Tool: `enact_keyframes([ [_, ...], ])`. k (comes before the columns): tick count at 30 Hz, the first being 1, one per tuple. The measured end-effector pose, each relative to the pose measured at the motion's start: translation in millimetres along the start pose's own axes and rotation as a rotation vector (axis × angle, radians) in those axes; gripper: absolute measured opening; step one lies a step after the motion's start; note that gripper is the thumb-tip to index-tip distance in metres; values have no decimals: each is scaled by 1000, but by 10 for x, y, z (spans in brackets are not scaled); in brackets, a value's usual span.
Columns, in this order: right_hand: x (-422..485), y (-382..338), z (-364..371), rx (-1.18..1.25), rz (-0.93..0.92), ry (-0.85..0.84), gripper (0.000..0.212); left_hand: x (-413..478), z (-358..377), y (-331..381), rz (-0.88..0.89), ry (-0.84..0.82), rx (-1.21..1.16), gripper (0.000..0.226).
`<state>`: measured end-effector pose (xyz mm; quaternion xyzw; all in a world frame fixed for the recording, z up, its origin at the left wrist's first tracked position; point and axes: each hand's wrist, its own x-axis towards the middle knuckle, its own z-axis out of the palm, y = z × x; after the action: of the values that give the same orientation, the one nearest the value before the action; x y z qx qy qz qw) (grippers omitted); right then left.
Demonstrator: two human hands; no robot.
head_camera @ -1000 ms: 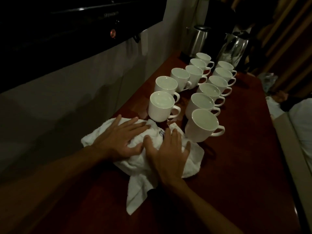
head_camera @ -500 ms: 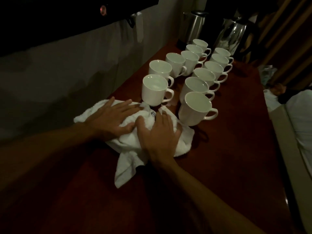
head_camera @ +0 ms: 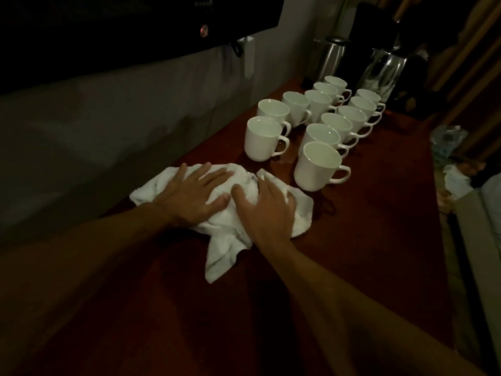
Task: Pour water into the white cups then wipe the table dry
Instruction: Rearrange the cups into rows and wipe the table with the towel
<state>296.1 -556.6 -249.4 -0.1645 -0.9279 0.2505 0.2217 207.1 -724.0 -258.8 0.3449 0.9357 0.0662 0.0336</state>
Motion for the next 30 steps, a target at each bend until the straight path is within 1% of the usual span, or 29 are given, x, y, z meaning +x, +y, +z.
enact_keyframes([
  [6, -302, 22, -115, -18, -18, -41, 72, -387, 12, 184, -15, 32, 0, 83],
  [10, -598, 42, -228, -18, -19, -41, 74, -707, 18, 359, -23, 28, -20, 77],
  [15, -1087, 117, -434, -31, -50, -65, 82, -1225, 82, 656, -57, 29, -11, 76],
  [17, -1220, 135, -512, -36, -60, -77, 82, -1398, 84, 775, -76, 21, -15, 76],
  [23, -1460, 207, -676, -29, -129, -128, 83, -1766, 134, 1044, -168, 46, -35, 68],
  [30, -1572, 374, -860, 15, -256, -212, 82, -2059, 179, 1473, -327, 74, -1, 72],
])
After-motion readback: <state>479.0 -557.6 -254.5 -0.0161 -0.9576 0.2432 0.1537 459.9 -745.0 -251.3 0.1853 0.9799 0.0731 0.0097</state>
